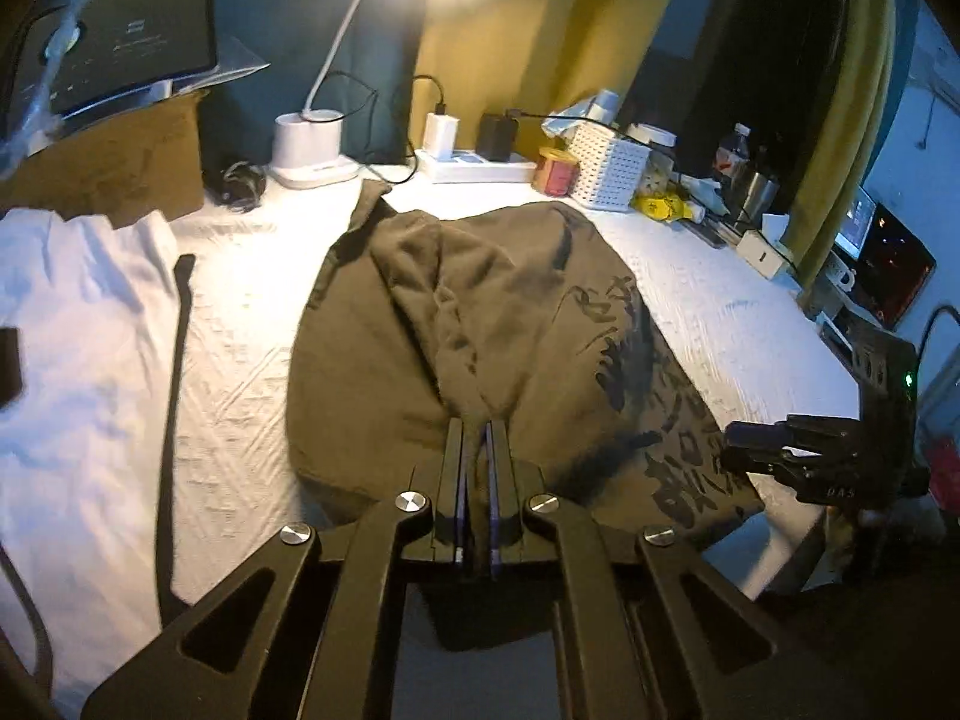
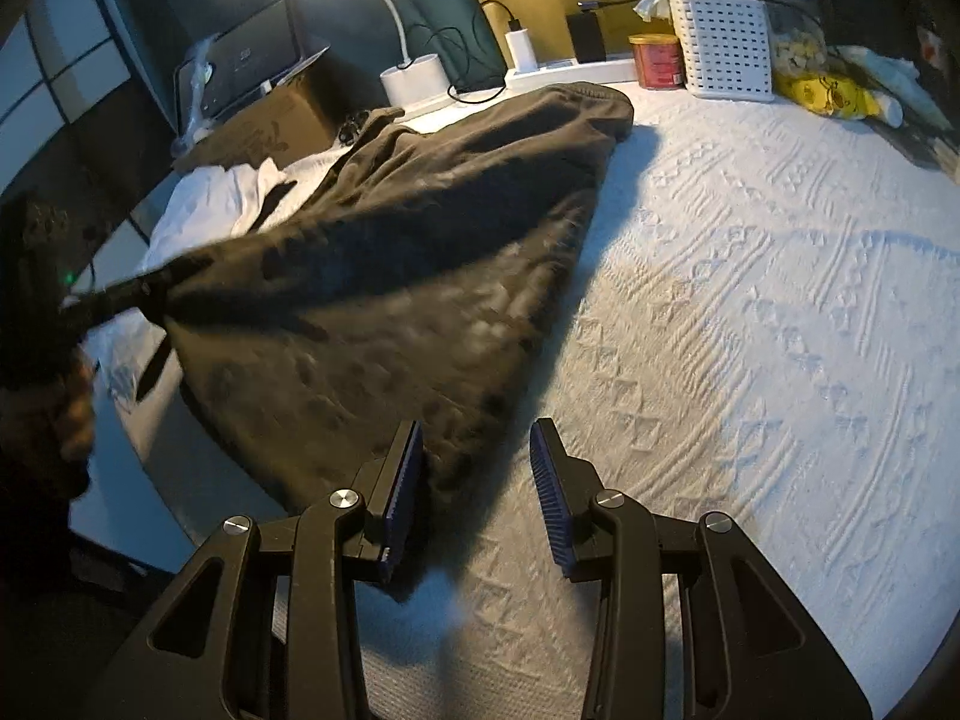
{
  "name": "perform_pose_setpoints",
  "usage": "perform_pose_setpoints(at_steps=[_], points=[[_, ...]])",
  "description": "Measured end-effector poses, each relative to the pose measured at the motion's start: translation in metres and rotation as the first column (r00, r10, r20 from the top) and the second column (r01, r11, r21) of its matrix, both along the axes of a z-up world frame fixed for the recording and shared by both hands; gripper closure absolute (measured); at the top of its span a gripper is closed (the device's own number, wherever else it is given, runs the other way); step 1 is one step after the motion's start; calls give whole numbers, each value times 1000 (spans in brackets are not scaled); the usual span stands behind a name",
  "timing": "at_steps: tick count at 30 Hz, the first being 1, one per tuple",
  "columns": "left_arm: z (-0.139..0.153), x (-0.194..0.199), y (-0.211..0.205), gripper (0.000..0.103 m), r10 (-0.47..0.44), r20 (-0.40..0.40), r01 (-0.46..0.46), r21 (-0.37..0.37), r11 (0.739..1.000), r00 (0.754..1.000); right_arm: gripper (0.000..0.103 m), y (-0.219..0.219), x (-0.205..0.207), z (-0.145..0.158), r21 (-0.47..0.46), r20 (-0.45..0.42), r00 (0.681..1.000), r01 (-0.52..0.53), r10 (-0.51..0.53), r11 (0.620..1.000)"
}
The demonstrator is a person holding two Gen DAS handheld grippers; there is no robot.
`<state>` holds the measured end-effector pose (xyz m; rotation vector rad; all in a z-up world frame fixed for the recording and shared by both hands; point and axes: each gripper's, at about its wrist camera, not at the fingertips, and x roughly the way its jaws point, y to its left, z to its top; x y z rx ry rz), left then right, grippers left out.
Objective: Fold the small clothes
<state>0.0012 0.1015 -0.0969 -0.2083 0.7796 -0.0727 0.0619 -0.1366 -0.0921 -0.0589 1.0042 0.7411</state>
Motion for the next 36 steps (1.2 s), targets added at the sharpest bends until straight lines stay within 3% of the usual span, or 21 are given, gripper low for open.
perform_pose_setpoints(at_steps=[4,5,7,8,9,10,14,18,31,35,36], points=[[-15,4,2,97,-2,-68,-2,-66,998,998,63,4,-10,1,-21,21,1000,-8,8,1000],[-17,3,2,91,-4,-75,-1,-76,997,997,64,5,-12,0,-20,24,1000,-11,12,1000],[-20,-3,0,71,-13,-75,5,-96,995,997,64,7,-18,0,-11,28,999,-30,30,999],[-22,-5,0,55,-15,-75,7,-111,994,997,64,9,-19,-1,-8,28,999,-42,42,999],[-24,-7,1,49,-18,-77,8,-130,991,997,67,11,-21,-1,-9,33,998,-49,49,999],[-27,-8,1,49,-22,-86,8,-152,988,996,86,12,-21,-2,-13,33,998,-57,57,998],[-43,-6,-3,51,-54,-124,31,-186,982,991,96,2,-14,-2,41,13,999,-51,50,998],[-39,-7,-17,70,-92,-125,70,-165,984,988,97,-9,-12,5,20,41,999,-35,34,999],[-36,-7,-64,70,-215,-191,182,-175,968,958,98,-60,-26,12,-27,50,998,45,-43,999],[-40,-14,-77,70,-221,-200,204,-104,973,954,97,-66,-36,9,-37,36,998,51,-50,998],[-40,-17,-79,80,-217,-199,202,-91,975,956,97,-64,-37,7,-49,33,999,45,-43,998]])
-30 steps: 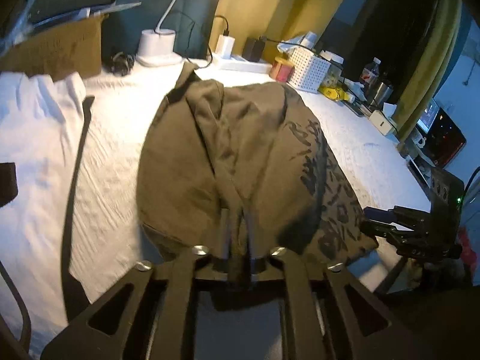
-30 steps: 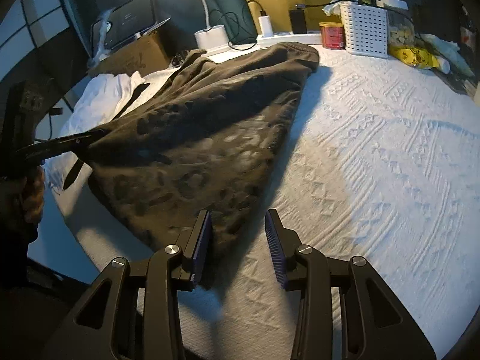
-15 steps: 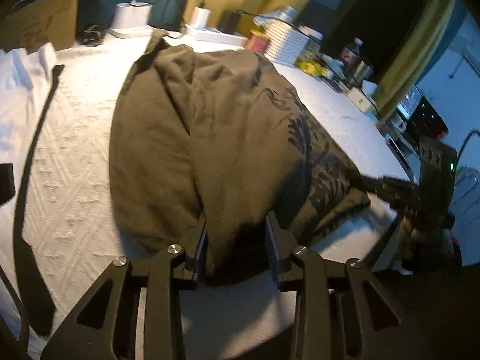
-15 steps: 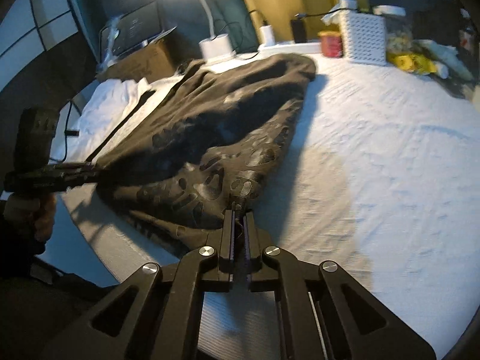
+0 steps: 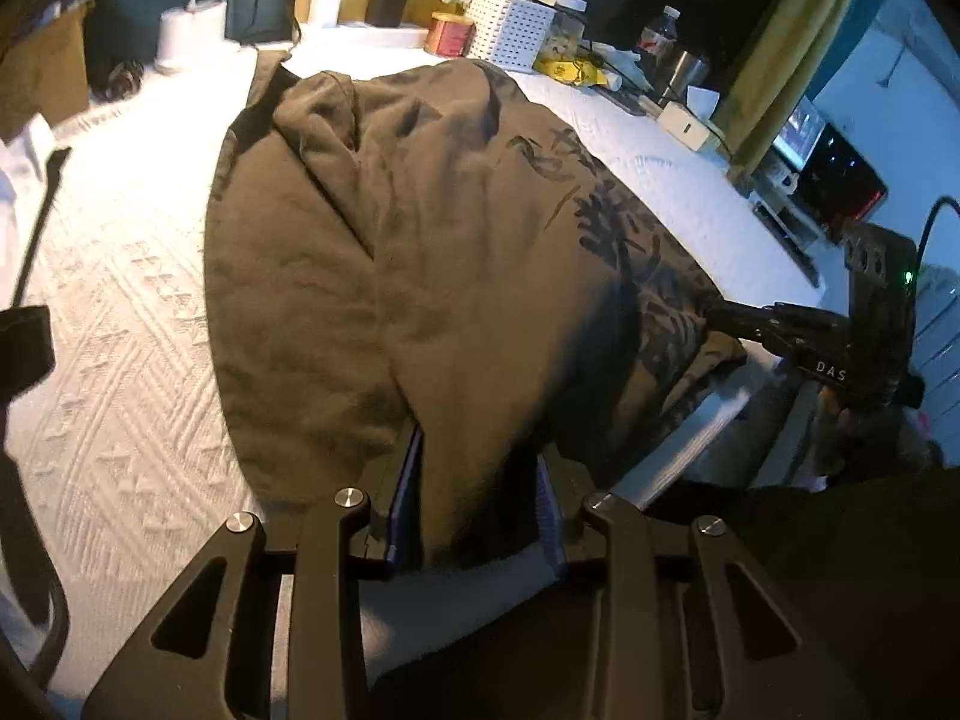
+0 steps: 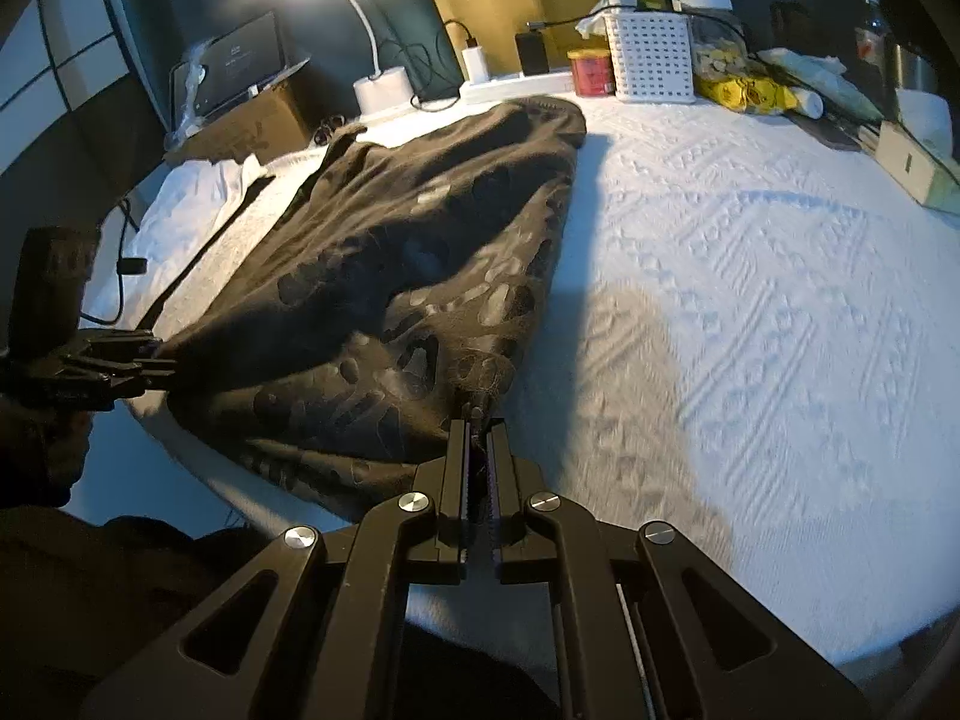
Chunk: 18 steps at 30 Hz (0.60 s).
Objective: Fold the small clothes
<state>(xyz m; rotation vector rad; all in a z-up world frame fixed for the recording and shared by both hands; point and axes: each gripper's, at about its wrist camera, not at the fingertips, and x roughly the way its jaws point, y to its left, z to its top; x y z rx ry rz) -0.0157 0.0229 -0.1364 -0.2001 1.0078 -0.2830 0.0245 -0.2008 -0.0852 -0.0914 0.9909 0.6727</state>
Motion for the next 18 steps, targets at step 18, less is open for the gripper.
perform_pose_setpoints(at_steps=[18], points=[[35,15,5,74,16,32,-18,59,998,999,60,-5,29,23,-54,45,998,-30,32,998]])
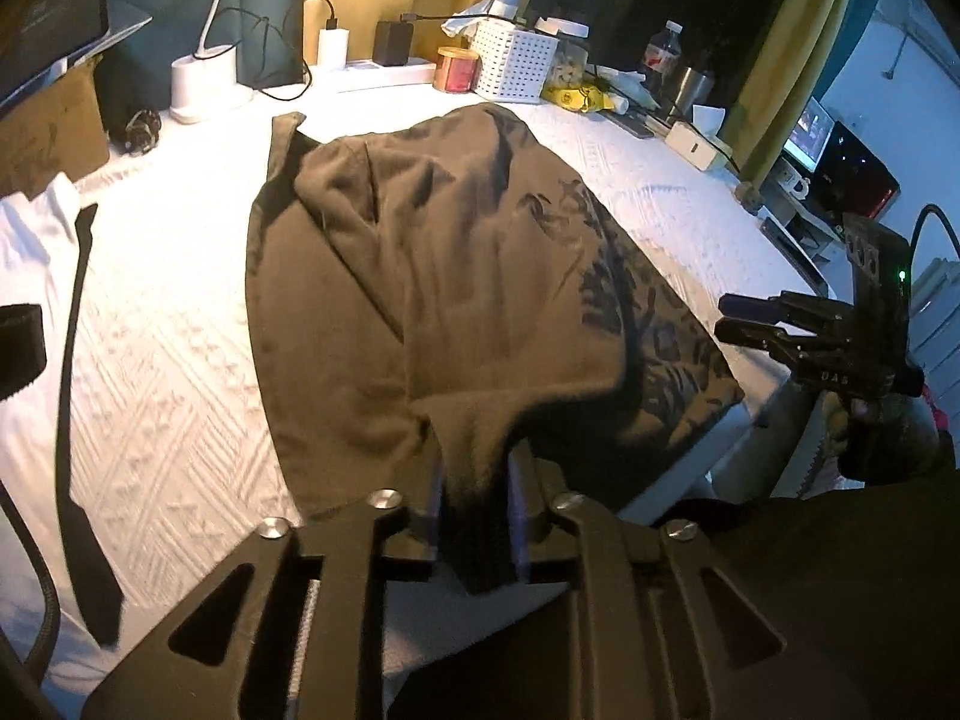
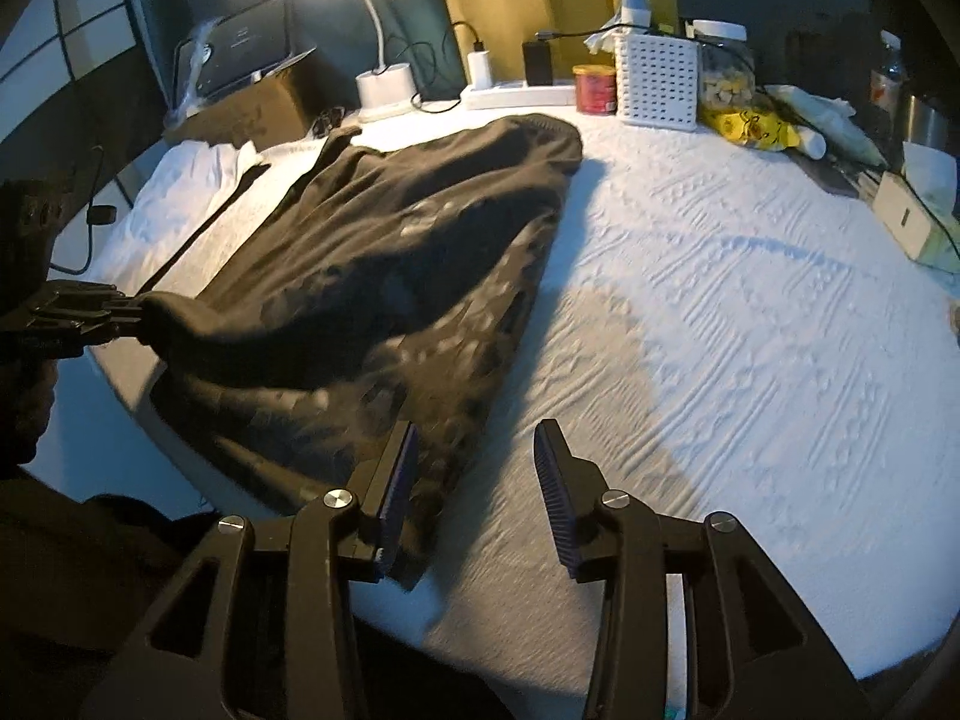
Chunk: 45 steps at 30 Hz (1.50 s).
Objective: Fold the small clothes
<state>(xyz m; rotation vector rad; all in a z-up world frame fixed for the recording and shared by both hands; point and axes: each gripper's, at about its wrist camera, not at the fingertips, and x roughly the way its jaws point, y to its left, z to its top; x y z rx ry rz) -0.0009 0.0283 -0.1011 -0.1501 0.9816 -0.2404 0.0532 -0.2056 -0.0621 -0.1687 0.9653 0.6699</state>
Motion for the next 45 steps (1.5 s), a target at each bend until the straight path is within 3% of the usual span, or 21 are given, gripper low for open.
perform_pose_setpoints(at_steps=[2,3,7,12,20,29,34,36,40,45], points=[[2,0,1,57,-17,-9,17,-12,1000,1000,60,0,7,1,5,0,1000,6,-6,1000],[3,-2,2,54,-25,-15,24,-20,1000,1000,60,0,11,3,11,1,1000,5,-5,1000],[3,-10,1,54,-35,-39,34,-22,999,999,60,6,22,4,19,3,1000,-15,15,1000],[10,-9,12,54,43,0,-43,-17,999,999,60,16,32,5,27,7,999,-44,43,999],[8,35,32,54,154,53,-156,41,987,987,60,24,54,12,63,33,999,-28,25,998],[1,88,34,54,154,72,-161,100,982,985,60,39,87,10,83,30,999,-34,32,996],[-2,115,31,52,144,75,-148,60,987,987,60,48,106,7,96,23,998,-55,53,994],[-6,127,28,43,132,66,-136,58,989,989,60,50,114,5,102,16,998,-60,59,993],[-10,145,19,43,119,69,-124,86,989,991,60,56,135,-4,96,-13,996,-82,83,992],[-18,163,18,43,133,59,-137,68,988,989,60,67,154,-9,58,-27,993,-115,116,992]])
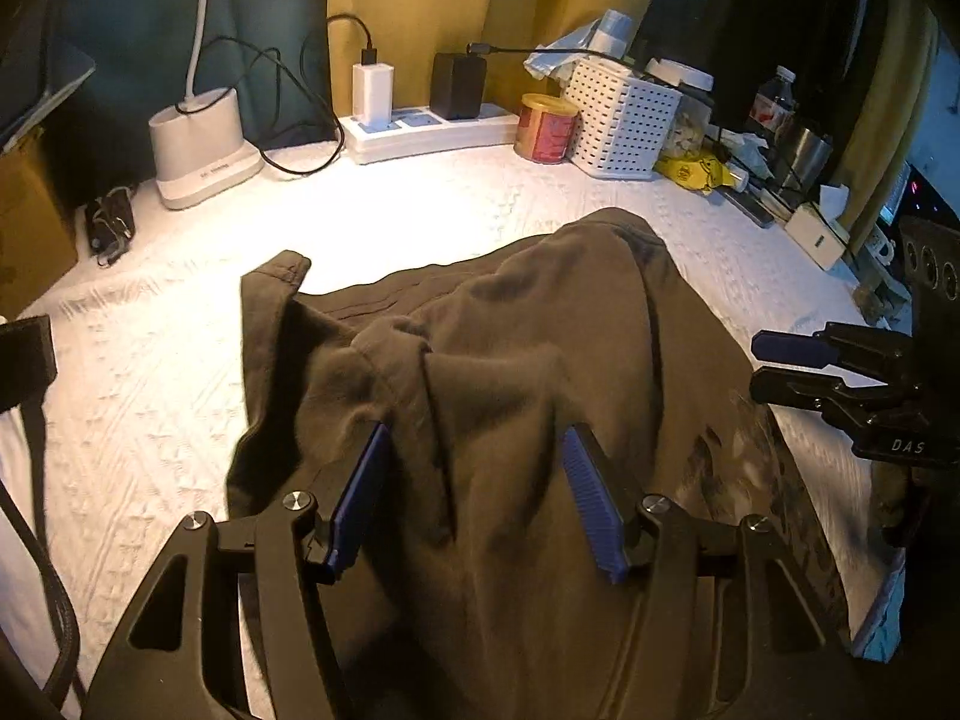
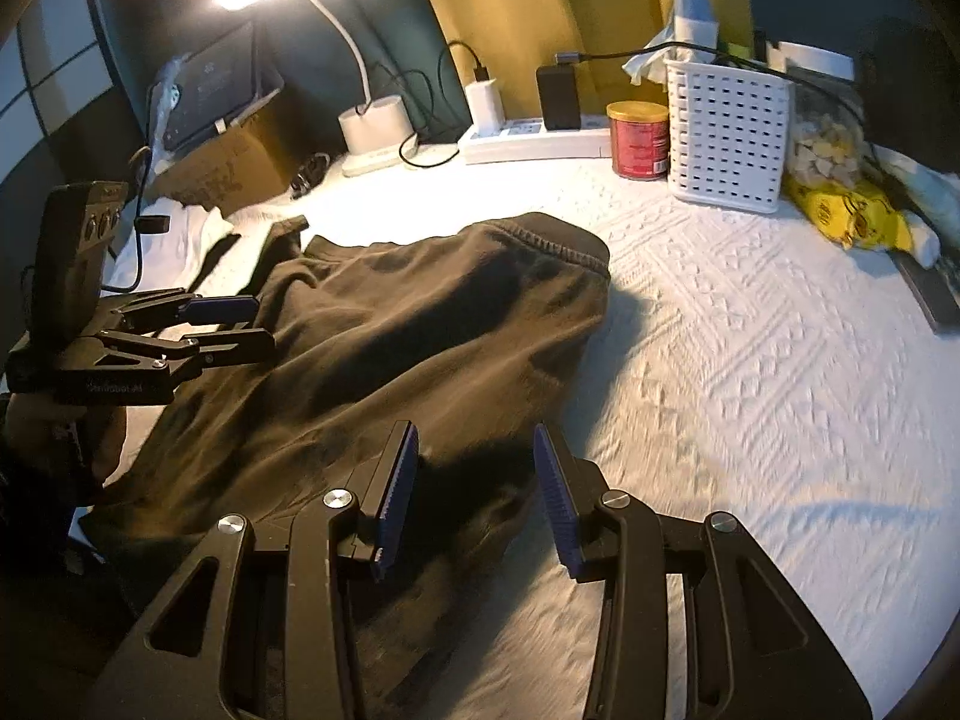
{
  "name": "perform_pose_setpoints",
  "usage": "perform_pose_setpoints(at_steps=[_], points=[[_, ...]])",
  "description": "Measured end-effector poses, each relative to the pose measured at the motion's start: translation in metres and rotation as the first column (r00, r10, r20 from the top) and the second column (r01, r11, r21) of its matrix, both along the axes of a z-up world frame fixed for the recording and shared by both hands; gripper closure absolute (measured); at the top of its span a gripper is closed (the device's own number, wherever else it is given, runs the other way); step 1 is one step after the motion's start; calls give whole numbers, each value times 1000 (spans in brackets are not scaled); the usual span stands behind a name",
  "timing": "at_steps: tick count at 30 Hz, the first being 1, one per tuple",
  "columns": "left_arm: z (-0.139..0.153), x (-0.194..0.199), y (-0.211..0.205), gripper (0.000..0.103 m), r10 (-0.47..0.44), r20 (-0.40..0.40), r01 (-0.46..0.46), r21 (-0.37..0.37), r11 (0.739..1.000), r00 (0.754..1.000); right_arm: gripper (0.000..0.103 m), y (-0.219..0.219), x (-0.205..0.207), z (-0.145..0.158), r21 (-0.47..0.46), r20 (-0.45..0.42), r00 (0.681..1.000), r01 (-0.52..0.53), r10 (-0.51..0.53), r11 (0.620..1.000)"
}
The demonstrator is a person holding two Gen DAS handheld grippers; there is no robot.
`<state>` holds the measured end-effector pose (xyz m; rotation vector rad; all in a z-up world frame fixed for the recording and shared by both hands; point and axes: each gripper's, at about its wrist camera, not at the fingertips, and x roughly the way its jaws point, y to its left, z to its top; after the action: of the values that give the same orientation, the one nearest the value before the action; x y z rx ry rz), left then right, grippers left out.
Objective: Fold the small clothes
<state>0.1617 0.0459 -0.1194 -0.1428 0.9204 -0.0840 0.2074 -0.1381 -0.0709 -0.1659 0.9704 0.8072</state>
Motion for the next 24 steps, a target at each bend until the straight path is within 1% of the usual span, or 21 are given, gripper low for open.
perform_pose_setpoints(at_steps=[4,10,11,12,13,15,16,17,19,24], points=[[-11,8,3,43,0,-26,-1,-17,1000,1000,60,7,13,4,-5,16,1000,-16,16,1000],[-16,8,8,44,-38,21,39,-47,998,999,60,12,27,4,14,26,1000,8,-8,1000],[-16,7,9,46,-39,29,41,-54,998,999,60,12,28,3,14,27,1000,13,-13,1000],[-16,7,11,58,-36,34,38,-57,998,999,60,13,30,1,16,28,999,19,-20,1000],[-16,8,13,65,-25,37,27,-49,998,999,60,13,32,0,19,27,999,27,-27,999],[-13,6,18,89,-18,56,20,-50,999,998,60,15,37,-3,22,23,999,38,-38,999],[-12,5,20,94,-17,64,20,-54,998,998,60,15,40,-4,22,20,999,48,-48,999],[-9,4,22,97,-13,76,17,-58,998,997,60,16,43,-6,24,16,998,59,-59,998],[-2,1,27,98,-4,105,10,-55,998,994,60,18,50,-9,30,12,997,79,-80,996],[12,-3,42,98,7,141,1,-56,998,990,60,22,61,-12,54,-9,994,113,-113,992]])
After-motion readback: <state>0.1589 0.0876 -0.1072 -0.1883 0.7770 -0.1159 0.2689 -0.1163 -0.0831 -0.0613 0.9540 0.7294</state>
